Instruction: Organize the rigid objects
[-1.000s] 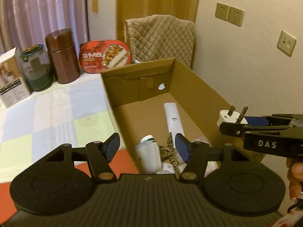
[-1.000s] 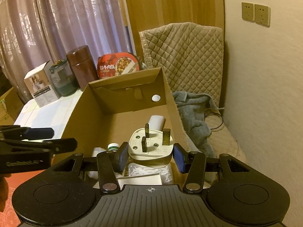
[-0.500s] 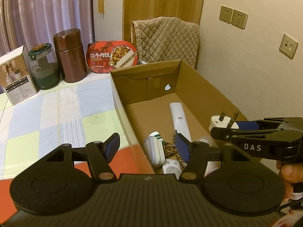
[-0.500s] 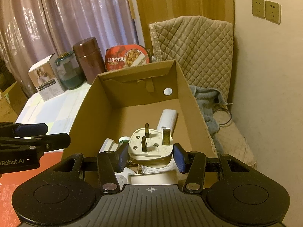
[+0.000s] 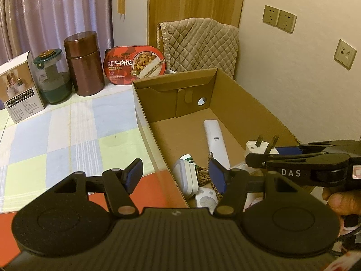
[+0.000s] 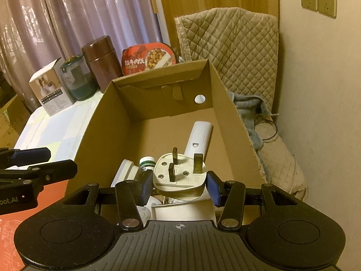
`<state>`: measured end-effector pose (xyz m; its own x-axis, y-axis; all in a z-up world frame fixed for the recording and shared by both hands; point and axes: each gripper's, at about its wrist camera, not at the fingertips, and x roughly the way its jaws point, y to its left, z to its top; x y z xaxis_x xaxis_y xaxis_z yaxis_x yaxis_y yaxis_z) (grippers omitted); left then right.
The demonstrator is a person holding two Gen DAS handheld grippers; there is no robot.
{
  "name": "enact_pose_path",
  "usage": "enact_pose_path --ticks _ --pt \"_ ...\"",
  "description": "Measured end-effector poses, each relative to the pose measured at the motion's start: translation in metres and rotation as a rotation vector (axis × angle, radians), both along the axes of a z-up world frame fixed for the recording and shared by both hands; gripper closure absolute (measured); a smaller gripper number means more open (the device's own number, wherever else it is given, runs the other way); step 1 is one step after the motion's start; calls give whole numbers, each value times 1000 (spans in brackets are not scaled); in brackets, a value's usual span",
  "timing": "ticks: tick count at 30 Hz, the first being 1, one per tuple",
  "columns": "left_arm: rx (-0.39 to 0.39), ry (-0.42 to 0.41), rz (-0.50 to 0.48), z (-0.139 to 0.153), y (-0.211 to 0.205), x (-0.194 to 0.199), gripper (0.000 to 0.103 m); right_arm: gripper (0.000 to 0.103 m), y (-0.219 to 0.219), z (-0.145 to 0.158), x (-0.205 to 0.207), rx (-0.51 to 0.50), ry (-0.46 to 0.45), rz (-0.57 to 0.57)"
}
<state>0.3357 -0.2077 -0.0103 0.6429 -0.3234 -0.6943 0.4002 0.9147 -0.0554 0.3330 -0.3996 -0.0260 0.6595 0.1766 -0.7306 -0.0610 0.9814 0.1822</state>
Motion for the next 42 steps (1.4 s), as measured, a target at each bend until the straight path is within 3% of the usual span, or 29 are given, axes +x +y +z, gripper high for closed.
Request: enact_pose_path --ticks 9,16,20,25,32,42 --pt "-5 -1 7 0 5 2 43 56 -1 -5 11 20 26 -14" --pt "-2 1 17 0 7 -2 43 56 -2 10 6 31 -34 -8" --pt "-11 -5 28 5 9 -10 35 53 -7 22 -5 32 -52 -27" --pt "-34 -23 44 18 14 -28 22 41 -12 43 -30 29 -87 -39" --pt "-63 -57 73 41 25 -71 3 32 -16 74 -79 19 -118 -38" --pt "-70 -70 122 58 43 -153 2 24 -10 96 -162 -28 -130 -13"
